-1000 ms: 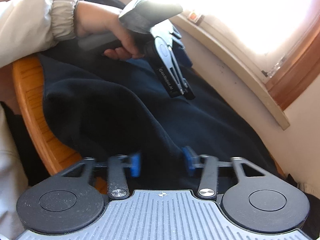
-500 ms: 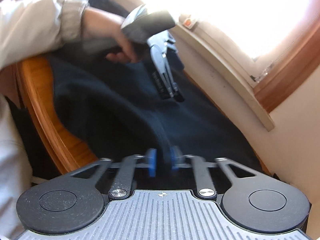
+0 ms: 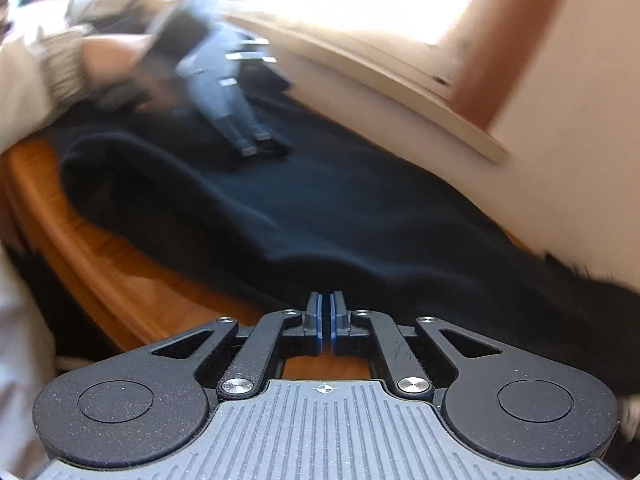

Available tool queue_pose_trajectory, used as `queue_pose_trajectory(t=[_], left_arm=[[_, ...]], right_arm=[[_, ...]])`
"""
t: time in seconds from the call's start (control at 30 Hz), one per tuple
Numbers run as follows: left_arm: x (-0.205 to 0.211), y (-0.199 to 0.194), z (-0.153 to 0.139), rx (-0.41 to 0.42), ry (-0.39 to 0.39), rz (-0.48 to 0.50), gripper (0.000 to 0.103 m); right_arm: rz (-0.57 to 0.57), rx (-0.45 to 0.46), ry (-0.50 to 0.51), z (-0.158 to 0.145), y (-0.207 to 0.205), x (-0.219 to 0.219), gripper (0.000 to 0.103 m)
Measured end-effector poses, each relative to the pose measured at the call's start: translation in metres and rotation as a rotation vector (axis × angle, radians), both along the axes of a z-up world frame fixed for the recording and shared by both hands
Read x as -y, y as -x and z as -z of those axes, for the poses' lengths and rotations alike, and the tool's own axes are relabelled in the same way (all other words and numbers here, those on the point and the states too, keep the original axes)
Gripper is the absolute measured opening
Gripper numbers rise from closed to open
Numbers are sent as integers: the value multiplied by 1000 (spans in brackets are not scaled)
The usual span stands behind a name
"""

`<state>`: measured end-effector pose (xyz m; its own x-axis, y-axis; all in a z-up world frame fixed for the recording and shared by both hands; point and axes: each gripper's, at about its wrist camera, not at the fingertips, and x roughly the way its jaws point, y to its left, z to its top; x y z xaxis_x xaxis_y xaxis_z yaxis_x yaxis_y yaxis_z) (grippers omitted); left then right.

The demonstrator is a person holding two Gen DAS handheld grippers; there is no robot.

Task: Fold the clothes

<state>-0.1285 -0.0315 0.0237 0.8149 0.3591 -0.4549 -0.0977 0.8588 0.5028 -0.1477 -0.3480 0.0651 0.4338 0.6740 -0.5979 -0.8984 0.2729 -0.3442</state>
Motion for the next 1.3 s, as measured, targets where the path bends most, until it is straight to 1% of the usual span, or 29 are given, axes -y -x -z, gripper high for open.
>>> queue_pose_trajectory(t=[0.03, 0.07, 0.13, 0.17, 0.2, 0.27, 0.33, 0.4, 0.47, 0.57, 0.63, 0.7, 0.77, 0.83, 0.9, 0.93, 0.97, 1.0, 1.1, 1.17, 1.2, 1.27, 1.3], left_arm=[[4, 0, -2, -4, 6, -1, 92], [7, -1, -5, -9, 27, 3, 92], [7, -5, -14, -9, 129, 37, 92], [6, -8, -18, -3, 181, 50, 92], [6, -12, -21, -3, 222, 60, 92], [7, -19, -27, 5, 273, 71, 92], [11, -24, -29, 9, 325, 86, 92], [15, -25, -26, -14, 386, 125, 92], [20, -26, -18, -40, 386, 142, 92], [23, -28, -12, -50, 369, 119, 92], [20, -28, -12, -28, 395, 101, 92], [15, -27, -13, -13, 422, 70, 92], [10, -24, -14, -2, 454, 69, 92], [7, -25, -15, 4, 474, 67, 92], [7, -25, -15, 3, 475, 69, 92], [8, -25, -15, 1, 474, 72, 92], [8, -25, -15, 0, 473, 72, 92], [7, -26, -15, -1, 471, 70, 92], [7, -26, -15, -1, 473, 63, 92], [7, -26, -15, -2, 476, 63, 92], [7, -26, -15, -2, 477, 64, 92], [6, -27, -14, -3, 480, 66, 92], [6, -26, -14, -2, 482, 66, 92]], right_arm=[[26, -10, -17, 2, -7, 4, 9], [57, -17, -35, 4, -17, 9, 11], [151, -35, -77, 7, -45, 21, 12], [208, -50, -105, 8, -62, 28, 17], [269, -72, -140, 8, -81, 38, 19], [394, -105, -221, 6, -118, 60, 28], [499, -128, -311, -1, -152, 86, 32], [595, -150, -405, -8, -184, 112, 35], [691, -172, -498, -16, -216, 139, 39], [826, -224, -648, -25, -263, 178, 39], [898, -279, -737, -28, -291, 200, 39], [951, -322, -798, -27, -312, 214, 39], [999, -357, -851, -26, -331, 226, 39], [1027, -356, -863, -26, -340, 230, 39], [1049, -353, -830, -27, -346, 224, 39], [1051, -355, -819, -27, -350, 220, 33], [1049, -352, -815, -29, -353, 219, 18], [1046, -352, -809, -30, -355, 216, 15], [1059, -356, -798, -31, -359, 211, 19], [1082, -370, -763, -30, -364, 207, 32], [1088, -381, -750, -29, -366, 206, 34], [1087, -394, -743, -27, -368, 204, 35], [1087, -371, -749, -28, -367, 203, 32]])
